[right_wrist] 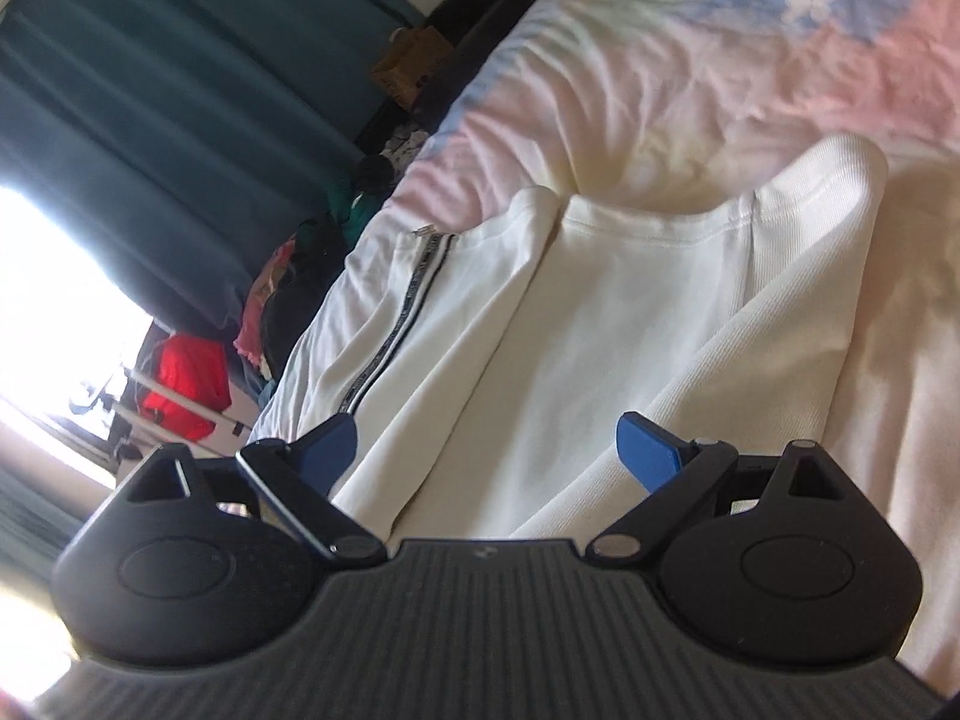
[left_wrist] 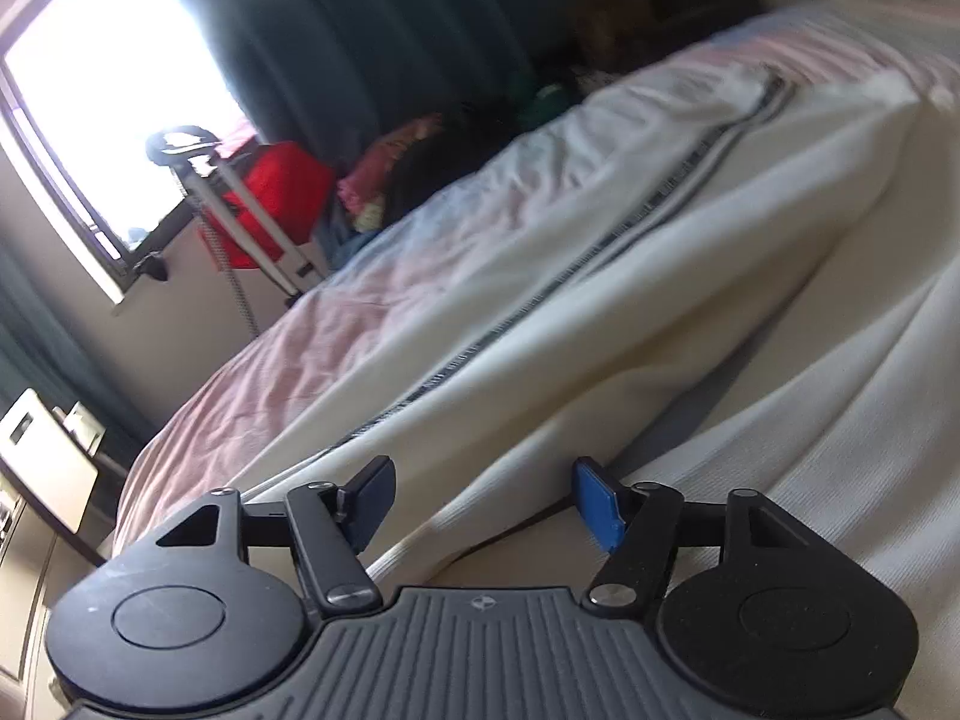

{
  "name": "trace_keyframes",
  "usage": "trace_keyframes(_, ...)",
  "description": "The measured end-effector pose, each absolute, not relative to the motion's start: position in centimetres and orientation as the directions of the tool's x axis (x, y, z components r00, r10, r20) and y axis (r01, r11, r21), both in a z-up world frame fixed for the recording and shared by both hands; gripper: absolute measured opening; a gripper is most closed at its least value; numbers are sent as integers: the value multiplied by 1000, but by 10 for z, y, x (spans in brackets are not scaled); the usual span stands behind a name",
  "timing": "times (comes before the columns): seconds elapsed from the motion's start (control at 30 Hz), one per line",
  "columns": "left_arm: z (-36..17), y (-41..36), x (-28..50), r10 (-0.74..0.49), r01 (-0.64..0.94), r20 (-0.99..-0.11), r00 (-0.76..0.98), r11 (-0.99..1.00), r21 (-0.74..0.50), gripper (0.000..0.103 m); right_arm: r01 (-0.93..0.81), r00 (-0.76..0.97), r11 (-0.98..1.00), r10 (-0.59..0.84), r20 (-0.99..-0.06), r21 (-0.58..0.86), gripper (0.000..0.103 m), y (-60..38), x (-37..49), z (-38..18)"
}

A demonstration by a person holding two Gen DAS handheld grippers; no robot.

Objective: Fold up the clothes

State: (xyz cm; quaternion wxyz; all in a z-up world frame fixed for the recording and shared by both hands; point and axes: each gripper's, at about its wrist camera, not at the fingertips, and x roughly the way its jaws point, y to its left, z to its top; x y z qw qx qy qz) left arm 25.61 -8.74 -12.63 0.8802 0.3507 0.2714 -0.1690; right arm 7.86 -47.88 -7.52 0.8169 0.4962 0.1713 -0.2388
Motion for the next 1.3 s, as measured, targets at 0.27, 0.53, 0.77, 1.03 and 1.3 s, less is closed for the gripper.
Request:
trace_keyframes(0.27, -141, -87, 247, -199, 561, -611, 766, 670, 486, 4, 529, 847, 331, -142, -513, 781, 95, -492, 95, -94)
trace_keyframes(0.53, -133, -51, 209, -310, 605, -623, 719, 720, 340, 5, 527, 848, 282, -126, -514, 801, 95, -495, 91, -98)
trace_keyframes(0.77, -121, -35, 190, -295, 474, -622, 725, 869, 140, 34, 519, 848, 370, -112, -518, 770, 95, -490, 89, -88)
trace_keyframes(1.03, -50, 73, 127, -153, 178, -661, 735, 984, -29, 83, 534, 834, 423, -124, -537, 732, 95, -487, 84, -75)
trace_keyframes(1.3, -28, 245, 47, 90, -519, -731, 677, 762, -386, 99, 528, 836, 462, -137, -531, 713, 95, -483, 77, -56)
